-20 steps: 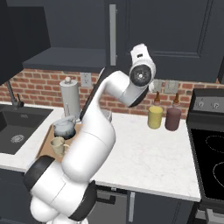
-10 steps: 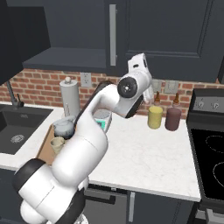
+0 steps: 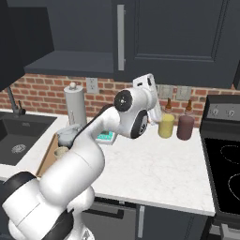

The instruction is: Pick the kettle from the counter and place it on the tray. Then pick the mug from the cabinet and place it on the tray. Then close the cabinet doors.

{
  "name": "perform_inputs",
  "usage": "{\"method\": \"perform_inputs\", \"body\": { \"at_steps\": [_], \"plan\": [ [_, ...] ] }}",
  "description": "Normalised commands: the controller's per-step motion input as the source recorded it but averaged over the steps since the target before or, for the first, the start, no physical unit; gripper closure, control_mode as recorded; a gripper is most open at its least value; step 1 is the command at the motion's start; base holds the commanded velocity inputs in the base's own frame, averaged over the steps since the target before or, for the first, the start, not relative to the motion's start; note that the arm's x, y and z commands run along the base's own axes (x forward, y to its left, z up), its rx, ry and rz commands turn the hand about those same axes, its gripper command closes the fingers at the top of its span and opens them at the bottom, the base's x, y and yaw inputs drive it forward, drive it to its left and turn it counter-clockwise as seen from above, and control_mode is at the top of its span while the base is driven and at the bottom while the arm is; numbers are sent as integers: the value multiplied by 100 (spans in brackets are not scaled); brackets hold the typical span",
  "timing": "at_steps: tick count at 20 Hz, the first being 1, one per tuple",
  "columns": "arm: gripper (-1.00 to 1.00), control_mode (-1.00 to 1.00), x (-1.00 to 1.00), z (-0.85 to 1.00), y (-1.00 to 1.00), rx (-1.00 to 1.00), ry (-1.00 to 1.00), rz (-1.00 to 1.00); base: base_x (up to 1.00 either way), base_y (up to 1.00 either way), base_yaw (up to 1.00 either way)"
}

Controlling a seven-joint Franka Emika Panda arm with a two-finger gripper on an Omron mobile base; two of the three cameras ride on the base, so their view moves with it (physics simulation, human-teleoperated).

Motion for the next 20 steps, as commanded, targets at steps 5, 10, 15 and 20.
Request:
{"method": "perform_inputs", "body": {
  "at_steps": [5,10,15,20],
  "plan": [
    [-100,-100,-75,5,0,-5,3,-6,0,0,0],
    [-100,-100,-74,-7,5,-4,1,-2,0,0,0],
    [-100,-100,-7,-16,5,-1,9,0,0,0,0],
    [-100,-100,4,0,3,-2,7,0,0,0,0]
  ]
}}
